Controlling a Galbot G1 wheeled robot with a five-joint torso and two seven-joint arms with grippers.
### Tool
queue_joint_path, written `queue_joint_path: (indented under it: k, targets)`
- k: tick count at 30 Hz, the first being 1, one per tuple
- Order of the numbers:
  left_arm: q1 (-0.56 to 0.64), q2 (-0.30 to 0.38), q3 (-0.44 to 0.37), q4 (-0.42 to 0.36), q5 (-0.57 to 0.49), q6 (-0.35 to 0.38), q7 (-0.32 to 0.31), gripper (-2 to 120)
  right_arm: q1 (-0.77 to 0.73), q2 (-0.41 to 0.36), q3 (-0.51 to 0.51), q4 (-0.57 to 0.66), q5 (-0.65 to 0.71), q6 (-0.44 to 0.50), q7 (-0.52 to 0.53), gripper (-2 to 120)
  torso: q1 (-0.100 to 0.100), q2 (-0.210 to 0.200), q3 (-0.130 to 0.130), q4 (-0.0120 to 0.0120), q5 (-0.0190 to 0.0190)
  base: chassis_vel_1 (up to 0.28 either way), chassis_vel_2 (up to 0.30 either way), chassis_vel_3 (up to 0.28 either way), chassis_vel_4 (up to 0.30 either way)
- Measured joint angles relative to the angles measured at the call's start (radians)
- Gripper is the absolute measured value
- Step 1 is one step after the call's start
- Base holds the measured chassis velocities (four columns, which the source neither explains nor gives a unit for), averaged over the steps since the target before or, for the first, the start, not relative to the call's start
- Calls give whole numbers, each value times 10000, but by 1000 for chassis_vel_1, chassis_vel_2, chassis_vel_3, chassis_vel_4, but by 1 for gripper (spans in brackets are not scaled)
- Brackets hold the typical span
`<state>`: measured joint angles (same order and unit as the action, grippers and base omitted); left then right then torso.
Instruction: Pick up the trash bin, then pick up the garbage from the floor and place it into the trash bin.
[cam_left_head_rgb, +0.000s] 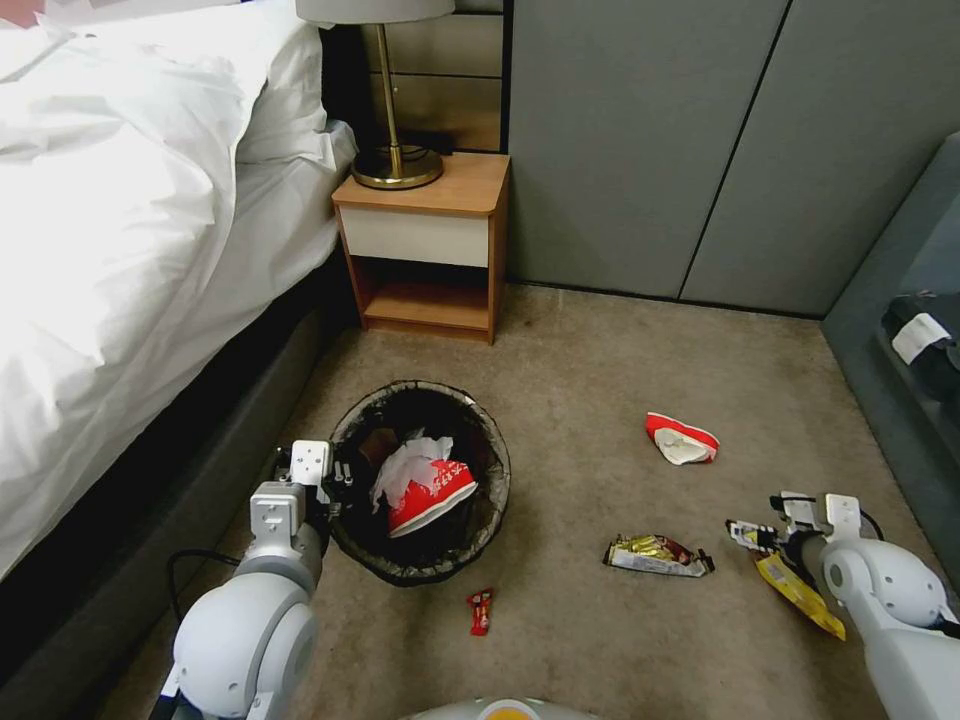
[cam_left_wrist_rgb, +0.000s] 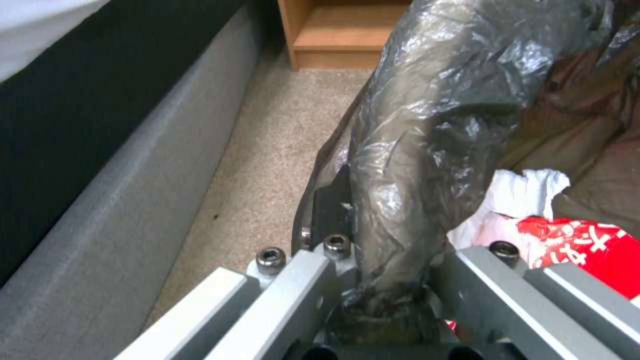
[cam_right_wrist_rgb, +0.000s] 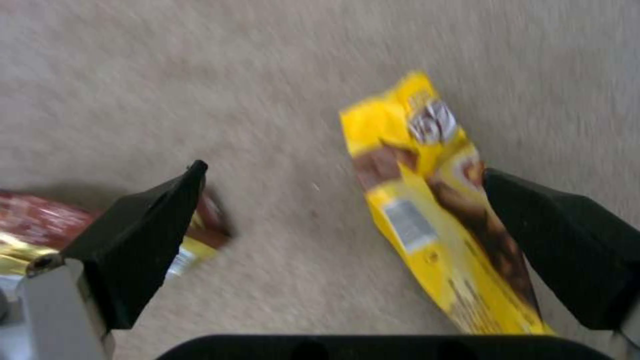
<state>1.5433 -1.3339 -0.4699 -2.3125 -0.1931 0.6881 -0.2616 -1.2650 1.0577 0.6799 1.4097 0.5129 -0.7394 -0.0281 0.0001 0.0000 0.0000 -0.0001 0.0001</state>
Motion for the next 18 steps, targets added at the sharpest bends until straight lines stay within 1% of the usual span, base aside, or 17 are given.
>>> queue_joint_path:
  k: [9,14,18]
  targets:
    - [-65,-40,20,134,27,-15,3,0,240,74,53,-943,-403,311,-128,100,-1,0,0,2,-1,0,0,0,0]
    - [-87,-21,1,199,22,-30,10,0,479,148,85,-1825,-860,686,-289,100,-1,0,0,1,0,0,0,0,0]
    - [-108,9,-30,225,9,-35,19,0,611,172,102,-2206,-1052,816,-348,100,-1,0,0,1,-1,0,0,0,0]
